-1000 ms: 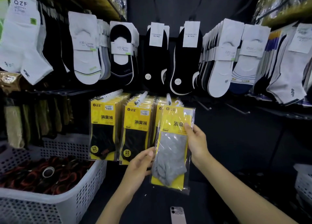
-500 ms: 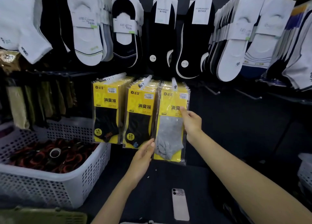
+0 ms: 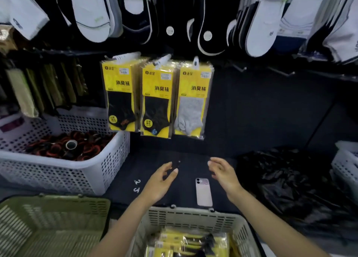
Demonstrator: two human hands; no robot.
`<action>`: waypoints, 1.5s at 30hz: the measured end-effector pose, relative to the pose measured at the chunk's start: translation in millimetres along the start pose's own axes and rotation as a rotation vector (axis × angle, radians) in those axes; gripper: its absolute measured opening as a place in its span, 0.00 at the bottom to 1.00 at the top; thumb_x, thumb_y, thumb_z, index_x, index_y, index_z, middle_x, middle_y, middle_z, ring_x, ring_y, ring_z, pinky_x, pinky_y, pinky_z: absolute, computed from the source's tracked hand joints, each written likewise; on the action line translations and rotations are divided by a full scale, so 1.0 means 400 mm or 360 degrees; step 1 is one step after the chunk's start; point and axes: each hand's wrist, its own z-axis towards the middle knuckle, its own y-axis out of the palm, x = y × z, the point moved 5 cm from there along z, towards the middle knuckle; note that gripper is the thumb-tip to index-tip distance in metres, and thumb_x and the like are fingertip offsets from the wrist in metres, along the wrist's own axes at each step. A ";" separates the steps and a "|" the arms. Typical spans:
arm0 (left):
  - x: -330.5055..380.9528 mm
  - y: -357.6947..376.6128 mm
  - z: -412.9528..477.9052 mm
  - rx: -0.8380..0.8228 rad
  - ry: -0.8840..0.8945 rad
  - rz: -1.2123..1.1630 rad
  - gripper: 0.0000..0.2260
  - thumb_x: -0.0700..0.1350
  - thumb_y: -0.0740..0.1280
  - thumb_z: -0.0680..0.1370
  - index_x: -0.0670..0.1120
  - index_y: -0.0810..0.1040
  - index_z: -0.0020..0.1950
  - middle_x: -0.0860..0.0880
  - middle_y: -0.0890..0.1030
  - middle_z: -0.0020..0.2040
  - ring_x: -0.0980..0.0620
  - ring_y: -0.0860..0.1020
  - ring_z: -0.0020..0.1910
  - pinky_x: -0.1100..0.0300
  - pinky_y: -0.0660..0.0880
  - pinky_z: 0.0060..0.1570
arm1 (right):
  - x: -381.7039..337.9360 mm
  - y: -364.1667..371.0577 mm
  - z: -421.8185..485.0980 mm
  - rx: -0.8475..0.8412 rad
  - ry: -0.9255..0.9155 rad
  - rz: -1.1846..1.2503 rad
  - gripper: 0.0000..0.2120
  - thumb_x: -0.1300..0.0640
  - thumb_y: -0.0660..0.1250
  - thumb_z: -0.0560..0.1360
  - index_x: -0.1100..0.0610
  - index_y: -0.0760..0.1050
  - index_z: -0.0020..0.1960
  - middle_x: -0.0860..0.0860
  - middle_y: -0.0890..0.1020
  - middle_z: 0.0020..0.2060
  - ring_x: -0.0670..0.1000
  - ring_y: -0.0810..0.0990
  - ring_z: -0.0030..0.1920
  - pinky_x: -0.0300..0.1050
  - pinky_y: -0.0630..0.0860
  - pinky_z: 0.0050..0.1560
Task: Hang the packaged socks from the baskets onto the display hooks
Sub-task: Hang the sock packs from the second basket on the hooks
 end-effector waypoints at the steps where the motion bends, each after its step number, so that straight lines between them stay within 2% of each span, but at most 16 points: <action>1: -0.031 0.012 -0.018 -0.0035 -0.0042 0.0055 0.26 0.56 0.61 0.79 0.49 0.63 0.75 0.52 0.68 0.72 0.53 0.68 0.69 0.62 0.66 0.63 | 0.053 -0.006 -0.021 -0.0014 0.0054 -0.0044 0.08 0.57 0.68 0.77 0.54 0.76 0.56 0.49 0.81 0.48 0.47 0.79 0.48 0.43 0.77 0.50; 4: -0.135 0.051 -0.077 -0.0102 -0.0215 0.0213 0.27 0.58 0.61 0.79 0.48 0.62 0.75 0.50 0.69 0.71 0.50 0.69 0.68 0.57 0.66 0.67 | 0.221 -0.033 -0.093 -0.0026 0.0281 -0.0155 0.10 0.61 0.67 0.77 0.60 0.75 0.57 0.58 0.80 0.50 0.51 0.78 0.47 0.34 0.74 0.38; 6: -0.208 0.076 -0.118 -0.0075 -0.0330 0.0370 0.27 0.58 0.61 0.78 0.47 0.65 0.74 0.47 0.75 0.66 0.48 0.75 0.62 0.52 0.70 0.65 | 0.331 -0.063 -0.147 0.0004 0.0438 -0.0295 0.12 0.61 0.68 0.76 0.64 0.75 0.58 0.61 0.80 0.52 0.55 0.79 0.50 0.32 0.71 0.38; 11: -0.354 0.143 -0.256 0.0034 -0.0439 0.0265 0.14 0.48 0.64 0.79 0.47 0.75 0.64 0.47 0.77 0.62 0.48 0.74 0.63 0.57 0.70 0.59 | 0.518 -0.121 -0.266 0.0008 0.0761 -0.0555 0.25 0.55 0.71 0.74 0.64 0.71 0.66 0.60 0.77 0.63 0.58 0.76 0.62 0.41 0.70 0.53; 13: -0.401 0.159 -0.309 0.0122 -0.0606 0.0152 0.23 0.47 0.66 0.78 0.45 0.65 0.72 0.45 0.70 0.69 0.43 0.69 0.68 0.52 0.68 0.66 | 0.561 -0.121 -0.300 -0.0069 0.0873 -0.0548 0.26 0.52 0.72 0.74 0.59 0.69 0.67 0.58 0.76 0.62 0.56 0.75 0.60 0.40 0.68 0.51; 16: -0.435 0.179 -0.344 0.0092 -0.0731 0.0180 0.35 0.47 0.67 0.78 0.42 0.51 0.77 0.45 0.55 0.77 0.45 0.58 0.75 0.49 0.59 0.73 | 0.596 -0.107 -0.333 -0.0160 0.0948 -0.0546 0.30 0.51 0.74 0.71 0.61 0.68 0.68 0.57 0.73 0.64 0.57 0.74 0.63 0.41 0.68 0.51; 21: -0.444 0.211 -0.342 -0.0075 -0.0738 0.0388 0.35 0.51 0.68 0.76 0.44 0.54 0.77 0.46 0.57 0.77 0.44 0.59 0.74 0.48 0.60 0.72 | 0.605 -0.083 -0.351 -0.0190 0.1028 -0.0417 0.47 0.47 0.77 0.67 0.61 0.57 0.76 0.58 0.67 0.72 0.59 0.67 0.70 0.48 0.67 0.66; 25: -0.454 0.221 -0.340 -0.0081 -0.0697 0.0404 0.33 0.50 0.70 0.75 0.44 0.59 0.75 0.46 0.58 0.76 0.44 0.61 0.73 0.45 0.62 0.71 | 0.578 -0.048 -0.346 -0.0363 0.1030 -0.0104 0.51 0.43 0.76 0.65 0.56 0.52 0.78 0.56 0.62 0.75 0.58 0.62 0.74 0.56 0.61 0.73; 29: -0.427 0.205 -0.318 0.0257 -0.0773 -0.0077 0.35 0.42 0.74 0.72 0.40 0.60 0.74 0.42 0.65 0.73 0.41 0.67 0.70 0.41 0.69 0.65 | 0.505 -0.046 -0.303 -0.0253 0.0815 -0.0062 0.45 0.42 0.74 0.67 0.53 0.57 0.77 0.55 0.63 0.74 0.58 0.63 0.73 0.52 0.64 0.67; 31: -0.395 0.183 -0.306 0.0600 -0.0877 -0.0344 0.42 0.42 0.76 0.70 0.42 0.54 0.77 0.42 0.60 0.76 0.41 0.62 0.73 0.43 0.64 0.70 | 0.452 -0.054 -0.279 -0.0167 0.0719 0.0046 0.44 0.41 0.74 0.66 0.52 0.59 0.75 0.54 0.67 0.73 0.58 0.66 0.71 0.55 0.65 0.69; 33: -0.361 0.167 -0.295 0.0749 -0.0989 -0.0557 0.47 0.47 0.77 0.69 0.45 0.50 0.78 0.42 0.57 0.77 0.40 0.59 0.74 0.45 0.60 0.72 | 0.406 -0.065 -0.262 -0.0088 0.0705 0.0261 0.39 0.40 0.75 0.63 0.50 0.66 0.70 0.52 0.74 0.67 0.56 0.74 0.64 0.57 0.72 0.64; 35: -0.321 0.172 -0.271 0.0546 -0.0976 -0.0976 0.43 0.53 0.76 0.67 0.45 0.58 0.75 0.39 0.65 0.73 0.39 0.65 0.72 0.47 0.65 0.69 | 0.366 -0.067 -0.253 -0.0076 0.0644 0.0435 0.34 0.40 0.74 0.61 0.47 0.69 0.63 0.47 0.79 0.59 0.51 0.78 0.58 0.52 0.76 0.57; 37: -0.258 0.194 -0.252 0.0191 -0.0899 -0.1372 0.34 0.54 0.73 0.68 0.43 0.67 0.69 0.42 0.72 0.68 0.45 0.73 0.66 0.52 0.69 0.67 | 0.358 -0.060 -0.249 -0.0096 0.0658 0.0522 0.42 0.39 0.75 0.61 0.48 0.65 0.71 0.48 0.75 0.66 0.55 0.73 0.67 0.60 0.69 0.66; 39: -0.209 0.194 -0.234 0.0094 -0.0763 -0.1504 0.30 0.52 0.70 0.71 0.45 0.68 0.70 0.46 0.77 0.64 0.50 0.79 0.60 0.55 0.73 0.62 | 0.354 -0.038 -0.256 -0.0192 0.0667 0.0631 0.49 0.37 0.77 0.58 0.47 0.62 0.74 0.50 0.72 0.70 0.57 0.70 0.70 0.64 0.64 0.70; 42: -0.164 0.168 -0.214 0.0204 -0.0548 -0.1514 0.22 0.49 0.70 0.72 0.45 0.74 0.65 0.48 0.82 0.57 0.50 0.82 0.54 0.60 0.80 0.40 | 0.330 -0.024 -0.263 -0.0277 0.0577 0.0582 0.49 0.40 0.78 0.57 0.51 0.63 0.73 0.52 0.77 0.65 0.55 0.75 0.65 0.60 0.69 0.68; 45: -0.137 0.120 -0.211 0.0361 -0.0365 -0.1046 0.11 0.50 0.72 0.72 0.57 0.78 0.53 0.59 0.84 0.49 0.58 0.82 0.49 0.63 0.77 0.45 | 0.285 -0.052 -0.240 -0.0091 0.0214 0.0196 0.43 0.50 0.76 0.67 0.49 0.55 0.75 0.48 0.66 0.71 0.50 0.67 0.70 0.48 0.67 0.69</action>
